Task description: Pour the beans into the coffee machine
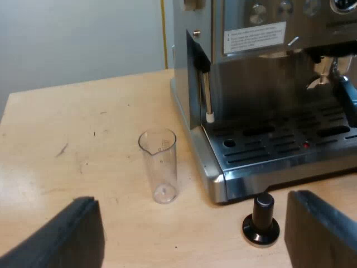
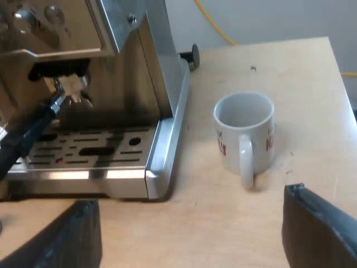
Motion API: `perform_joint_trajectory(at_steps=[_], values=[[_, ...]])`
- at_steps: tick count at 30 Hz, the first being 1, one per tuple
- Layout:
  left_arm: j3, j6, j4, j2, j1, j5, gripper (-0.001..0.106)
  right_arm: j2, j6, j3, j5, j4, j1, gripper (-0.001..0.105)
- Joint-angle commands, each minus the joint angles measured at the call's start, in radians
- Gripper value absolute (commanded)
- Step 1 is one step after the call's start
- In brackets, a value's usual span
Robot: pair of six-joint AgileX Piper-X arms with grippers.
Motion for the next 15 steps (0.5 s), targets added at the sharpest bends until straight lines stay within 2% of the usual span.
perform_joint_trajectory(at_steps=[1,8,15], values=[[0.005,-0.002,-0.001,-0.043,-0.005,-0.001,0.070,-0.018,-0.011,-0.005,-0.008,-0.002,-0.003,0.069],[0.078,-0.002,-0.048,-0.043,-0.005,-0.001,0.070,-0.018,-0.034,0.009,-0.001,-0.020,-0.003,0.069],[0.177,-0.002,-0.187,-0.041,-0.005,-0.001,0.070,-0.018,-0.034,0.104,-0.001,-0.038,-0.003,0.069]])
